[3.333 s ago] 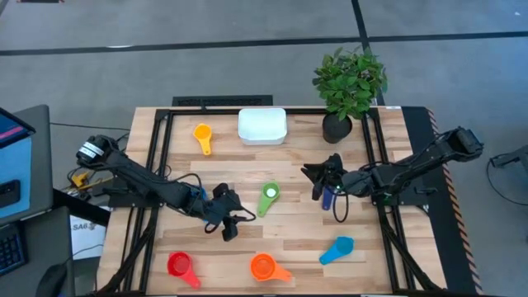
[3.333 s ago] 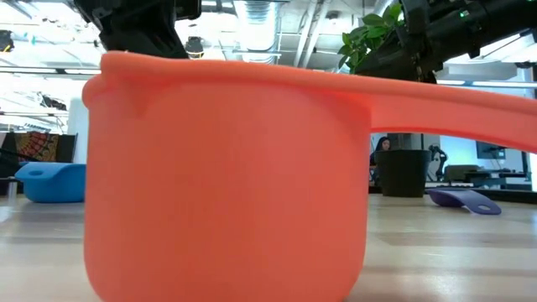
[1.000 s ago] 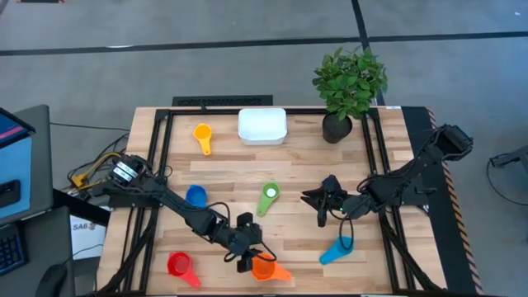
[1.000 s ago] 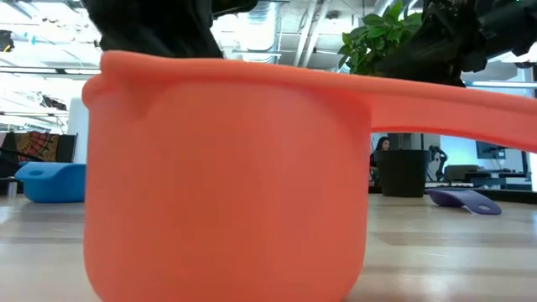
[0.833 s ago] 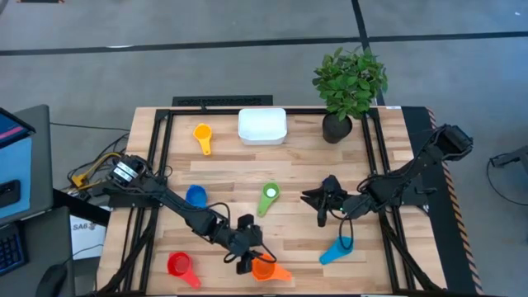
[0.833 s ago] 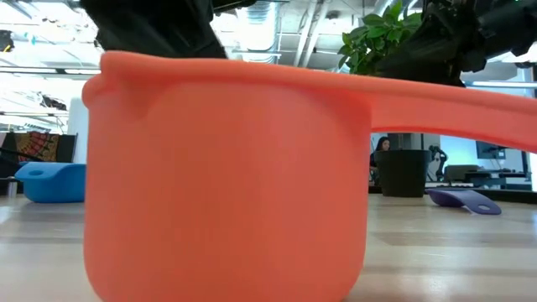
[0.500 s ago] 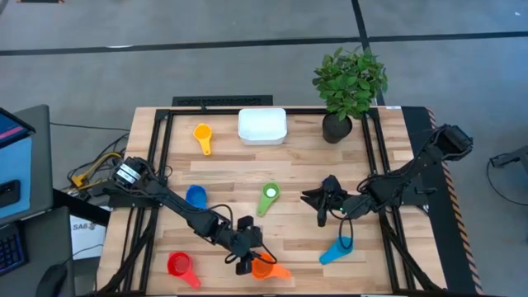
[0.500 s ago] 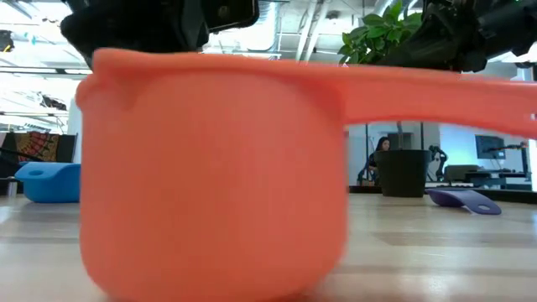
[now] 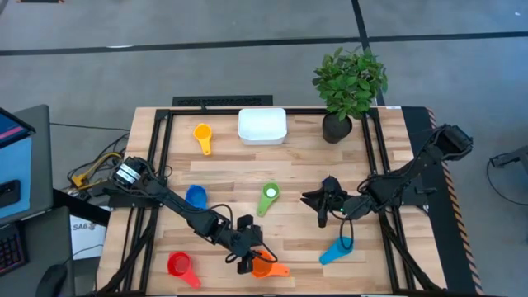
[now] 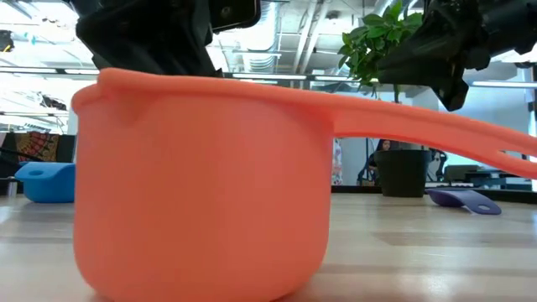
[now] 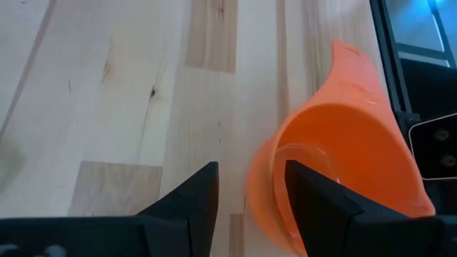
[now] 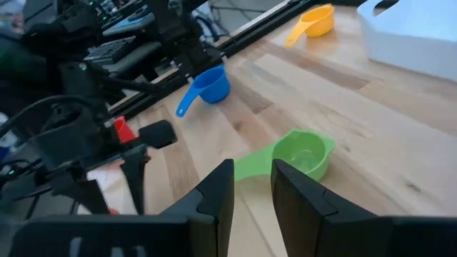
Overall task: Nest measuring cups in basket
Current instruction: Move the orange measuring cup to the bottom right of the table
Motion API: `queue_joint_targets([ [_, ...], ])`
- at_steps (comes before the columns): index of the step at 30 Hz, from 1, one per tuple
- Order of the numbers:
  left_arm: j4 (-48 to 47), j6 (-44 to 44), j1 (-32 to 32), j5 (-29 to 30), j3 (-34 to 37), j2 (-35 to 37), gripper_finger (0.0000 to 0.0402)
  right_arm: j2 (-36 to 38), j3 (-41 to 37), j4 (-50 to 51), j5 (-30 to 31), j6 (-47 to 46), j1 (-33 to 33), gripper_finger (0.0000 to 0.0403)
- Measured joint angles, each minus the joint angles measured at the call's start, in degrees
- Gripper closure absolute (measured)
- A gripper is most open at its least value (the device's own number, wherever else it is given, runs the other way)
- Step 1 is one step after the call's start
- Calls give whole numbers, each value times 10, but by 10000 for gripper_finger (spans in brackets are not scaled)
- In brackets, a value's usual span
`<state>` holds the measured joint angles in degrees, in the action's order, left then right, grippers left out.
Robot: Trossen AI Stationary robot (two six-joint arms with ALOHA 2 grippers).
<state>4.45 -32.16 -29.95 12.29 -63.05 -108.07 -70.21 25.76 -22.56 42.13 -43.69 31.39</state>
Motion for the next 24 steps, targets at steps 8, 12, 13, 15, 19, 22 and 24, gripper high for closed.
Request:
queue_joint_targets([
  [8,-5,1,2,-5,0,0,251,-83,21,-47,-4,4,14,284],
  [12,-38,-13,2,-5,0,0,264,-127,53,-47,-3,7,12,284],
  [13,-46,-15,2,-6,0,0,273,-137,61,-46,-4,12,11,284],
  [15,-63,-18,2,-12,0,0,294,-152,75,-45,-4,24,11,284],
  [19,-72,-10,3,-27,0,0,349,-162,95,-46,-4,47,11,284],
  [22,-74,11,5,-50,0,0,389,-157,99,-43,-4,62,12,284],
  [24,-84,23,5,-63,0,2,394,-155,101,-47,-4,66,12,284],
])
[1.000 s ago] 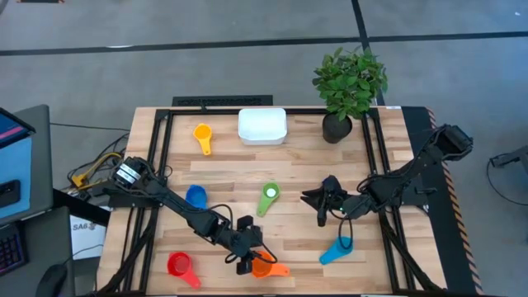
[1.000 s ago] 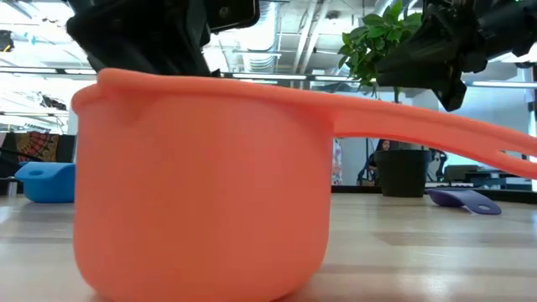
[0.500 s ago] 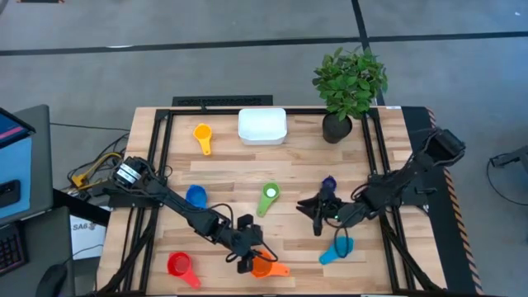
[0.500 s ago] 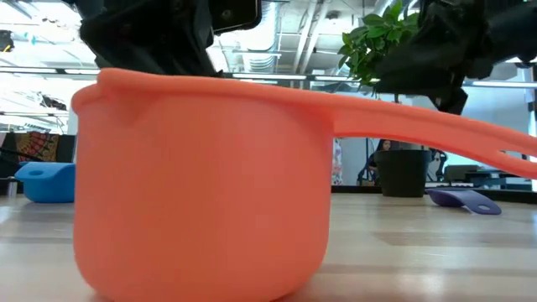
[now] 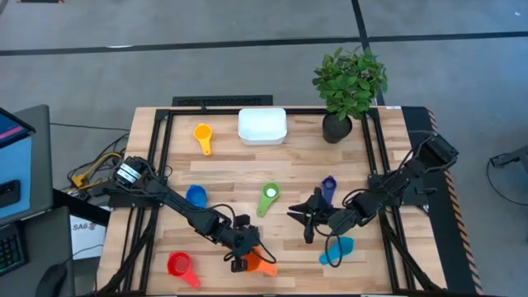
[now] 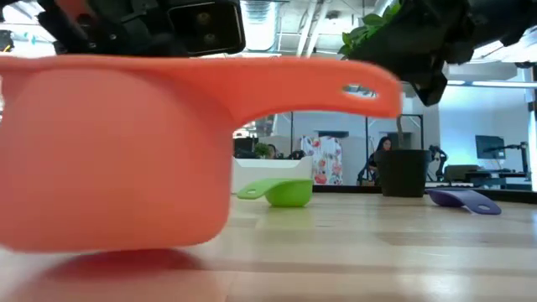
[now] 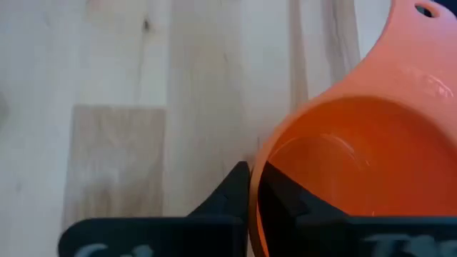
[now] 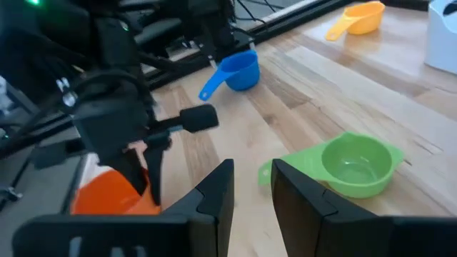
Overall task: Nest measuring cups in basket
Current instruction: Move the orange measuring cup to the bottom right of the table
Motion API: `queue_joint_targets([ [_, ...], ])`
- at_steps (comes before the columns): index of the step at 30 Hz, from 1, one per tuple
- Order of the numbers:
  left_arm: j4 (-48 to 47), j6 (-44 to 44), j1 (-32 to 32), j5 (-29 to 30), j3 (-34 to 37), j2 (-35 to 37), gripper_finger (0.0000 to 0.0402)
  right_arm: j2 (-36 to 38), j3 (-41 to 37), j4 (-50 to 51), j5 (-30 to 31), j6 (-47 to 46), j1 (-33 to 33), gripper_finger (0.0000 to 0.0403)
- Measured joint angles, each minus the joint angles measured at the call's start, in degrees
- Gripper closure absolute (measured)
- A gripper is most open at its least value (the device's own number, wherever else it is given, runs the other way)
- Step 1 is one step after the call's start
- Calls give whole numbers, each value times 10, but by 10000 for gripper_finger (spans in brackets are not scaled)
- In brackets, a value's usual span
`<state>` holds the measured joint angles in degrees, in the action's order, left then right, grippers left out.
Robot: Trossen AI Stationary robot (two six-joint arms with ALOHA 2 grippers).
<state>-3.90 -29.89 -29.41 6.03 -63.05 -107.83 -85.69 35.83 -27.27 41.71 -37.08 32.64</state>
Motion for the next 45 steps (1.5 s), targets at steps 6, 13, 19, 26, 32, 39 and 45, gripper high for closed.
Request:
queue_joint_targets([
  [6,-129,41,-5,-8,0,43,396,6,0,16,2,0,0,284],
  [13,-313,89,-65,35,0,104,399,6,0,15,3,0,0,284],
  [19,-357,99,-130,46,3,104,398,6,0,15,3,0,-3,284],
  [26,-307,132,-134,108,7,104,398,6,-1,14,3,0,-19,284],
  [32,-266,177,-120,63,38,104,397,6,-1,14,-11,0,-19,284],
  [39,-270,187,-119,57,43,104,397,6,-1,15,-12,-1,-18,284],
  [45,-296,182,-119,53,44,103,372,6,-1,15,-13,-9,-18,284],
])
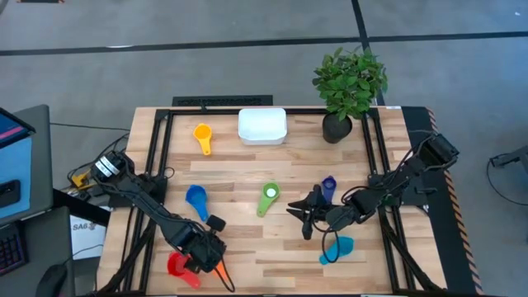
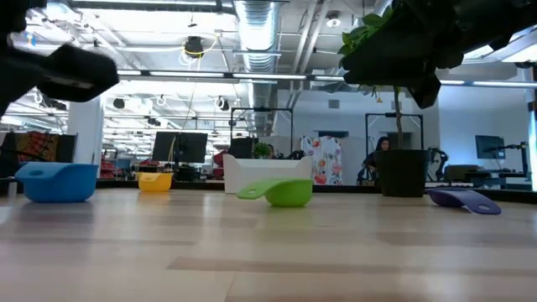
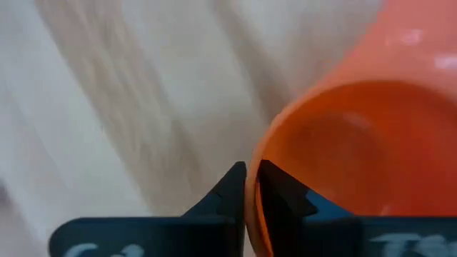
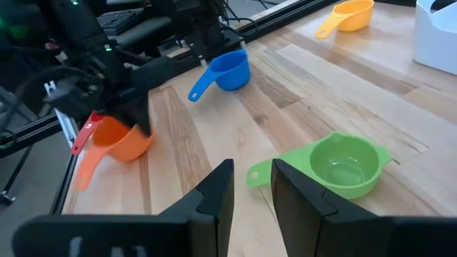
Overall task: Nest measuring cups in basket
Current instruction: Move the orange measuring cup to the bottom right of the table, then stack the red measuring cup into the orange measuring cup
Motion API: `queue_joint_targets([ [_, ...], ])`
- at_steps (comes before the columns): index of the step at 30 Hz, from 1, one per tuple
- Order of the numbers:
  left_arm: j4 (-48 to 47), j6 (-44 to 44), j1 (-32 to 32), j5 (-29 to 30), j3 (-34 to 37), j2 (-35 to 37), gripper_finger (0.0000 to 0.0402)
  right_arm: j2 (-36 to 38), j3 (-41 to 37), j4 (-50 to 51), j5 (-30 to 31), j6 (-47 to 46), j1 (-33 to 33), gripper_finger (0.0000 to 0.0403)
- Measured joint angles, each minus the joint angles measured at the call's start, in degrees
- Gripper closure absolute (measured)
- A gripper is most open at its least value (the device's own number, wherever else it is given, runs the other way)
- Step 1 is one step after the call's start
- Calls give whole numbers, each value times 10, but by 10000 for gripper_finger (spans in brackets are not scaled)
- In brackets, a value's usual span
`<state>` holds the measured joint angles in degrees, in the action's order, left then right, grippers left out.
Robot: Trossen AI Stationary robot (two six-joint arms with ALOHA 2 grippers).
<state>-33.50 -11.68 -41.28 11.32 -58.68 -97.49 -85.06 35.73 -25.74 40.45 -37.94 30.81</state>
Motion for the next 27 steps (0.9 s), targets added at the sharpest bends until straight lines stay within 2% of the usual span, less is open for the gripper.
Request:
queue_joint_targets([
  [11,-29,-7,0,30,0,1,283,0,0,0,0,-11,-2,284],
  [19,-36,-62,-5,59,0,64,260,0,0,0,0,-15,-9,284],
  [22,-58,-138,-14,75,-1,108,259,0,0,0,0,-24,-19,284],
  [27,-147,-401,-42,28,-1,166,259,0,0,0,-12,-26,-40,284],
])
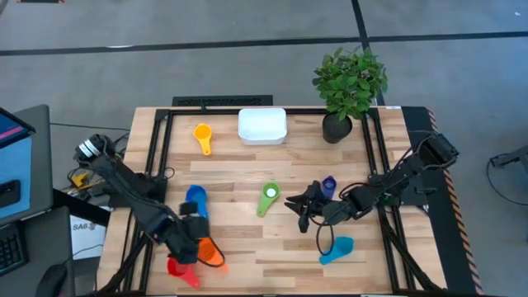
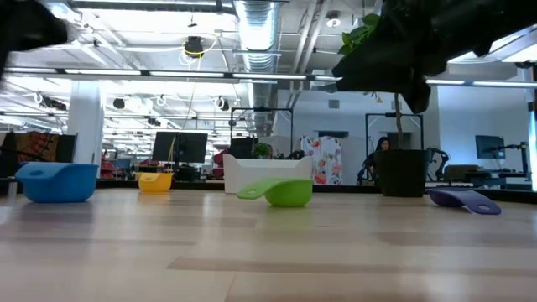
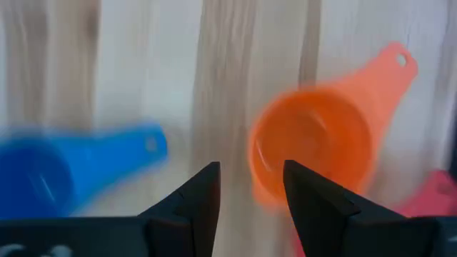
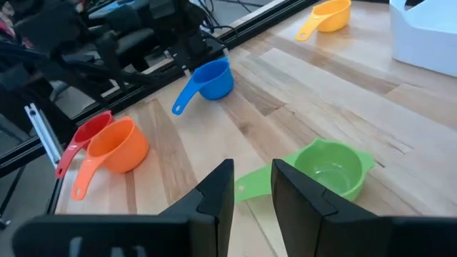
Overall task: Nest measuring cups in basket
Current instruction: Stack the red measuring cup into the orange measuring cup
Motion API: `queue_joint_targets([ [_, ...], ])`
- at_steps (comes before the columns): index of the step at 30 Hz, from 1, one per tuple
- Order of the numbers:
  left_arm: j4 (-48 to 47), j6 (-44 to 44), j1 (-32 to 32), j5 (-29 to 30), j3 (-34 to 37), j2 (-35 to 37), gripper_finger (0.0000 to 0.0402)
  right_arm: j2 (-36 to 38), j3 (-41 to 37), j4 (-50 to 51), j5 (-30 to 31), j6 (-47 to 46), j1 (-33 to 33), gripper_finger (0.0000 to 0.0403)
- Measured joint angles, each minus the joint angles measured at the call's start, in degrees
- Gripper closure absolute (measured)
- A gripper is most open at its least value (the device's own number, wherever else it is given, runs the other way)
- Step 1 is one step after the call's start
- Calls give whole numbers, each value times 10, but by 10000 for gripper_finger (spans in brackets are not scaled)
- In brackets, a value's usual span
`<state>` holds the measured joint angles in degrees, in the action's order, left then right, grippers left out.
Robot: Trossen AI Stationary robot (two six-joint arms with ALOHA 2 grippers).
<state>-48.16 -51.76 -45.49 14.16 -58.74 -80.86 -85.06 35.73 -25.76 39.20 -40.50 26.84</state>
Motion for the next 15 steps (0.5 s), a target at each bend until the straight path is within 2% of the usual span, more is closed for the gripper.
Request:
queue_joint_targets([
  [3,-36,-120,-45,-20,0,11,259,0,0,0,-22,2,-18,284],
  [8,-33,-212,-112,10,0,-1,259,0,0,0,-47,2,-37,284],
  [11,-27,-234,-134,32,0,-24,259,0,0,0,-49,5,-37,284],
  [15,-18,-228,-145,16,0,-67,259,0,0,0,-50,6,-37,284],
])
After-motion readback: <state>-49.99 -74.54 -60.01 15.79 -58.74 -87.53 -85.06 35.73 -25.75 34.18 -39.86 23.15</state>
